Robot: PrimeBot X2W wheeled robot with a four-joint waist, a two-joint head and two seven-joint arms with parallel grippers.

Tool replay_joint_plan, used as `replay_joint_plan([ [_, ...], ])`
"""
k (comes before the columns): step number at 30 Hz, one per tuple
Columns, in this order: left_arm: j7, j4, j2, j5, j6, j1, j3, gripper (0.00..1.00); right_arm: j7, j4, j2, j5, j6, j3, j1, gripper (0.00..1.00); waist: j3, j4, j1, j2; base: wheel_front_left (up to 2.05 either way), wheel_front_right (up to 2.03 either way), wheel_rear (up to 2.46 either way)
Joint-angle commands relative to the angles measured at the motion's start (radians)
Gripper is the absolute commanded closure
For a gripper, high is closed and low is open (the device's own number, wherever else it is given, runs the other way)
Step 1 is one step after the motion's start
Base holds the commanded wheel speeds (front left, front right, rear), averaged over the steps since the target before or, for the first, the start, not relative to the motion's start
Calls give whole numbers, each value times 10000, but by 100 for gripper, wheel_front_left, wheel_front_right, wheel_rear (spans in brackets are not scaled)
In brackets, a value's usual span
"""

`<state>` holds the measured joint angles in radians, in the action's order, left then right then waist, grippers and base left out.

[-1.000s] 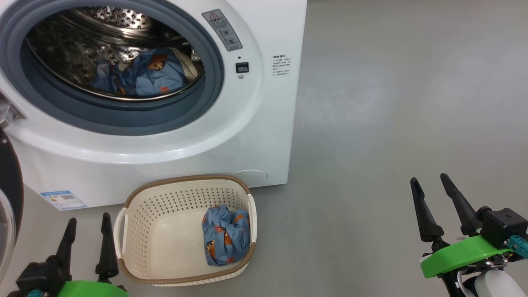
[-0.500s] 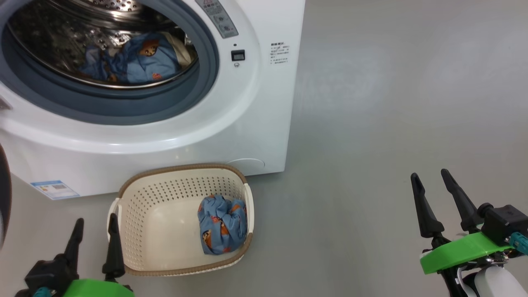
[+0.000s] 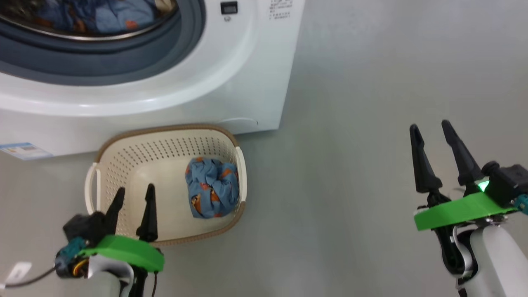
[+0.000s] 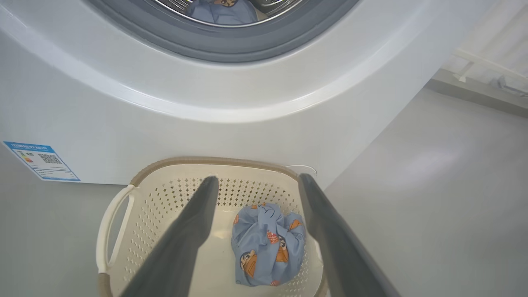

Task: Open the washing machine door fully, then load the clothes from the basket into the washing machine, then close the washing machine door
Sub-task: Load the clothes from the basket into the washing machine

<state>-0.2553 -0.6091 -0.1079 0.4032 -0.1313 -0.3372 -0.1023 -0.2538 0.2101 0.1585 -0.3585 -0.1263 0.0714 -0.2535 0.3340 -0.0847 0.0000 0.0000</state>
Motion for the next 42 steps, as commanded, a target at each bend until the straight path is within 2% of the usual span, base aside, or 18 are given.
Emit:
replay_joint_plan([
  [1,-65,-159,-364,222,6,-530,-13,0,-80,-294,12,134,-44,196,-347,0,1076,-233,0,0,0,0,0],
  [8,-65,-1607,-975,1155,6,-1909,-1486,0,-80,-363,-274,178,-44,285,-998,0,2050,-595,0,0,0,0,0],
  [16,181,-2885,-1652,2556,6,-3182,-3627,0,-80,-414,-591,168,-44,424,-1427,0,2878,-1063,0,0,0,0,0],
  [29,937,-3354,-2636,4188,6,-4576,-6277,0,-80,-597,-906,150,-44,555,-1855,0,3917,-1693,0,0,0,0,0],
  [42,1259,-3798,-3259,5506,6,-6006,-7902,0,-80,-773,-1059,108,-44,738,-2217,0,4761,-2182,0,0,0,0,0],
])
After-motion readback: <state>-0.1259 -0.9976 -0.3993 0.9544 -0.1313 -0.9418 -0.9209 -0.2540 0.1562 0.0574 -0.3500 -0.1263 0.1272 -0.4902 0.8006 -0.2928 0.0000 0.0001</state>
